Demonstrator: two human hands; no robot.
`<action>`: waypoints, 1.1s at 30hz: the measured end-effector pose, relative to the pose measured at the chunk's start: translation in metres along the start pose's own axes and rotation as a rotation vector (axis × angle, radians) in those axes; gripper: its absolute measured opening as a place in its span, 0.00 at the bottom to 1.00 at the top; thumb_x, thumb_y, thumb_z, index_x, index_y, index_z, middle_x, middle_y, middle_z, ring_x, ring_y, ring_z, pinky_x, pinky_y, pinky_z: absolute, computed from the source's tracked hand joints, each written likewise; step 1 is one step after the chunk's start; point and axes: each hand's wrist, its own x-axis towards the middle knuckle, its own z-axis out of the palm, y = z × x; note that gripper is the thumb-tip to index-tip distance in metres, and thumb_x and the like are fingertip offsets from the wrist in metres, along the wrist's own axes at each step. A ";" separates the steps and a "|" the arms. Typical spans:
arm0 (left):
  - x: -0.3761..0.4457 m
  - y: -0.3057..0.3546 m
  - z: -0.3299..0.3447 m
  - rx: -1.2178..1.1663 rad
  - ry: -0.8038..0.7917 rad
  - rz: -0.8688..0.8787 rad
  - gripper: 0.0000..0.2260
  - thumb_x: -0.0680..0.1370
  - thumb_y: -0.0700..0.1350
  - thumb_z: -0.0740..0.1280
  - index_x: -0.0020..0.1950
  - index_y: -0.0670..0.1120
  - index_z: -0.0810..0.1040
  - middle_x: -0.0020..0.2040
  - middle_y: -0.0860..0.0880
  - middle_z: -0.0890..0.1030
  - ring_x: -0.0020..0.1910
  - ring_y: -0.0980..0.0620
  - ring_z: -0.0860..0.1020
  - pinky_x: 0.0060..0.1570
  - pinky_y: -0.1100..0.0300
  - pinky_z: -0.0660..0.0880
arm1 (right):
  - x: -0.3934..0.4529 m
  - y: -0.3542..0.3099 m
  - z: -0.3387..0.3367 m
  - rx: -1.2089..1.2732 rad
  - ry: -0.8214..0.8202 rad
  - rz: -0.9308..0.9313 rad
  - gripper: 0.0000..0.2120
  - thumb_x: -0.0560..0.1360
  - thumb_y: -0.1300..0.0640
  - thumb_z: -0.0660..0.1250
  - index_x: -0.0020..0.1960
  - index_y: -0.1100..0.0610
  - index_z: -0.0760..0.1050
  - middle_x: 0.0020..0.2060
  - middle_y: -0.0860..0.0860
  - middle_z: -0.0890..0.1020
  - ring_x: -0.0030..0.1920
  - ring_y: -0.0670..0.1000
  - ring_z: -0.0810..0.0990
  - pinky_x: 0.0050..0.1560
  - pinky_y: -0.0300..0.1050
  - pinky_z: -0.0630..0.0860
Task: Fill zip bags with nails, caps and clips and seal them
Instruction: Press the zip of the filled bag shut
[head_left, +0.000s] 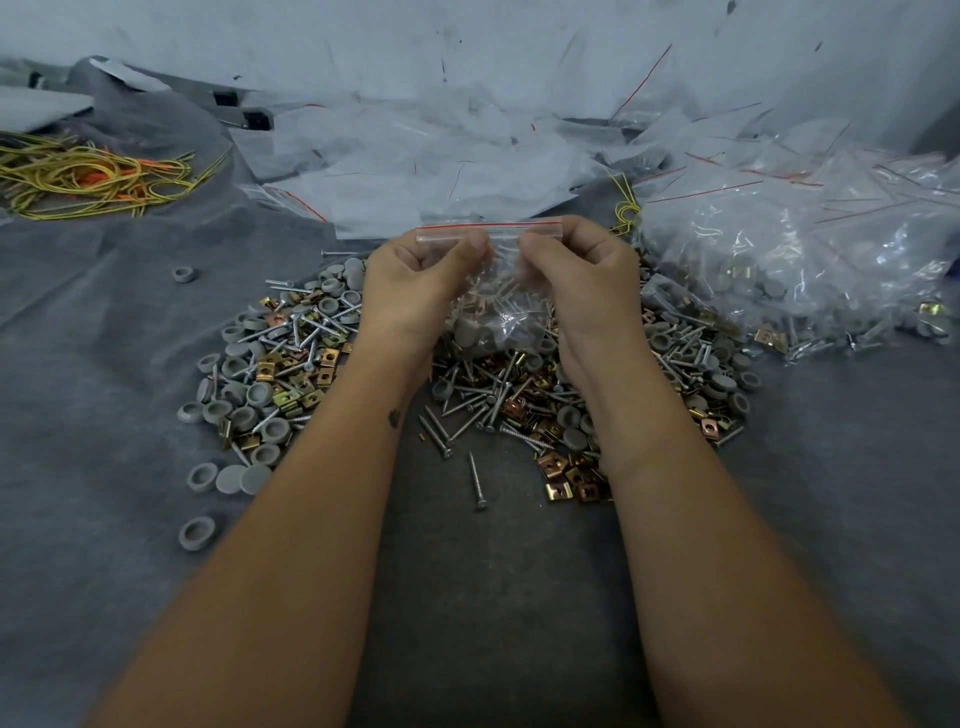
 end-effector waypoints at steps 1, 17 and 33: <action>0.001 0.001 0.000 -0.003 0.004 -0.008 0.05 0.76 0.37 0.70 0.41 0.43 0.80 0.33 0.53 0.84 0.35 0.60 0.81 0.37 0.67 0.75 | 0.000 0.000 0.000 0.002 0.003 -0.006 0.09 0.71 0.65 0.69 0.36 0.54 0.80 0.25 0.46 0.78 0.29 0.44 0.76 0.36 0.36 0.75; 0.004 0.000 -0.005 0.072 0.021 -0.025 0.08 0.75 0.42 0.72 0.36 0.49 0.84 0.36 0.54 0.84 0.40 0.58 0.80 0.42 0.63 0.74 | 0.003 -0.001 -0.004 0.083 0.076 0.013 0.08 0.73 0.68 0.68 0.38 0.58 0.79 0.30 0.52 0.78 0.33 0.48 0.74 0.38 0.39 0.73; 0.006 0.000 -0.009 -0.038 0.137 0.011 0.15 0.79 0.42 0.68 0.32 0.51 0.82 0.32 0.56 0.80 0.31 0.60 0.74 0.34 0.66 0.73 | 0.005 0.002 -0.006 0.060 0.087 -0.001 0.08 0.74 0.66 0.69 0.38 0.57 0.81 0.29 0.51 0.78 0.33 0.49 0.74 0.39 0.43 0.74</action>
